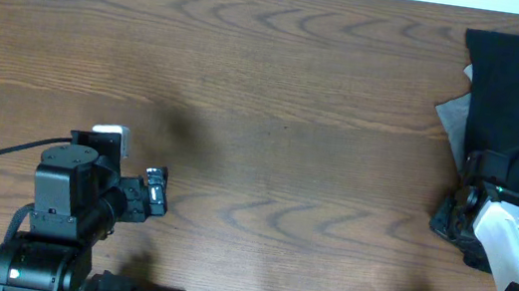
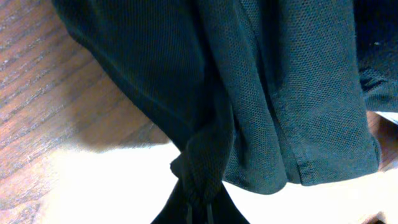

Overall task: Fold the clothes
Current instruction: 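Reach the right gripper to the black polo shirt and grasp it, then drag the black shirt leftward to the table center with the right gripper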

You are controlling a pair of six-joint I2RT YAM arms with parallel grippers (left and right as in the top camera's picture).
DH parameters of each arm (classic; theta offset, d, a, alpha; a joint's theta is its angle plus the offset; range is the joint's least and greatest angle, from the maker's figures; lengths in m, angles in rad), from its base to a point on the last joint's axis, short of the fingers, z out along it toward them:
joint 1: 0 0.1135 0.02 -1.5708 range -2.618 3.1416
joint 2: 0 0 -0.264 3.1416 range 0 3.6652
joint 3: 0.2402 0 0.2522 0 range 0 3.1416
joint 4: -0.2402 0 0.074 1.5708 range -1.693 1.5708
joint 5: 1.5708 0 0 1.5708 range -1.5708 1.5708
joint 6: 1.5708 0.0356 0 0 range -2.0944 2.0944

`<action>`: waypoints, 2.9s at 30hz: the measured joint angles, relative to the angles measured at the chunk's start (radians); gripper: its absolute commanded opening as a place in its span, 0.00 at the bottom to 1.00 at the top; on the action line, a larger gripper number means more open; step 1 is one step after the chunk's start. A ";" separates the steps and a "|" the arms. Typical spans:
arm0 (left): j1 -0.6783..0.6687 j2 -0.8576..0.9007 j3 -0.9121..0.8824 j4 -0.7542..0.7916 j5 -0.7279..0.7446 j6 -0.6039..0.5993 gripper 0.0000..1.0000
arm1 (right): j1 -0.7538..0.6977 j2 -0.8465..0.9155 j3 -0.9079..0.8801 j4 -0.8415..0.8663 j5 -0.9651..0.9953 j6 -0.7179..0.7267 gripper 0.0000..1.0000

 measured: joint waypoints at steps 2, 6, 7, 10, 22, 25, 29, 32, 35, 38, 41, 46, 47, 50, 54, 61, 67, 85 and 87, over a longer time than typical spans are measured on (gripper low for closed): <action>0.000 0.000 0.000 0.000 0.000 0.000 0.98 | 0.000 0.000 0.005 -0.017 -0.006 0.000 0.01; 0.000 0.000 0.000 0.002 0.000 0.000 0.98 | 0.000 -0.013 0.063 -0.111 -0.037 0.000 0.01; 0.000 0.000 0.000 0.008 0.000 0.000 0.98 | 0.001 -0.023 0.102 -0.151 -0.051 -0.003 0.01; 0.000 0.000 0.000 0.034 0.000 0.000 0.98 | 0.003 -0.059 0.203 -0.230 -0.088 -0.021 0.01; 0.000 0.000 0.001 0.121 0.000 0.000 0.98 | 0.187 -0.234 0.591 -0.431 -0.349 -0.185 0.01; 0.000 0.000 0.001 0.132 0.000 0.000 0.98 | 0.302 -0.245 0.604 -0.422 -0.368 -0.200 0.01; 0.000 0.000 0.001 0.156 0.000 0.000 0.98 | 0.468 -0.243 0.604 -0.361 -0.375 -0.212 0.01; 0.000 0.000 0.001 0.159 0.000 0.000 0.98 | 0.576 -0.233 0.604 -0.293 -0.383 -0.215 0.01; 0.000 0.000 0.001 0.158 0.000 0.000 0.98 | 0.657 -0.203 0.605 -0.223 -0.384 -0.209 0.01; 0.000 0.000 0.001 0.158 0.000 0.000 0.98 | 0.712 -0.145 0.607 -0.149 -0.383 -0.196 0.01; 0.000 0.000 0.001 0.158 0.000 0.000 0.98 | 0.748 -0.072 0.607 -0.086 -0.385 -0.187 0.01; 0.000 0.000 0.001 0.159 0.000 0.000 0.98 | 0.812 0.063 0.607 0.055 -0.404 -0.171 0.01; 0.000 0.000 0.001 0.159 0.000 0.000 0.98 | 0.828 0.091 0.607 0.086 -0.407 -0.169 0.01; 0.000 0.000 0.001 0.159 0.000 0.000 0.98 | 0.862 0.140 0.607 0.143 -0.420 -0.162 0.33; 0.000 0.000 0.001 0.159 0.000 0.000 0.98 | 0.885 0.151 0.607 0.156 -0.423 -0.162 0.90; 0.000 0.042 0.001 0.206 0.009 0.000 0.98 | 0.819 0.033 0.607 0.099 -0.384 -0.168 0.99; -0.007 0.200 0.002 0.293 0.114 -0.001 0.98 | 0.693 -0.163 0.610 -0.051 -0.364 -0.169 0.99; -0.404 0.906 0.003 0.652 0.232 -0.151 0.98 | 0.479 -0.246 0.615 -0.271 -0.331 -0.169 0.99; -0.433 0.958 0.003 0.694 0.234 -0.182 0.99 | 0.476 -0.246 0.615 -0.280 -0.319 -0.169 0.99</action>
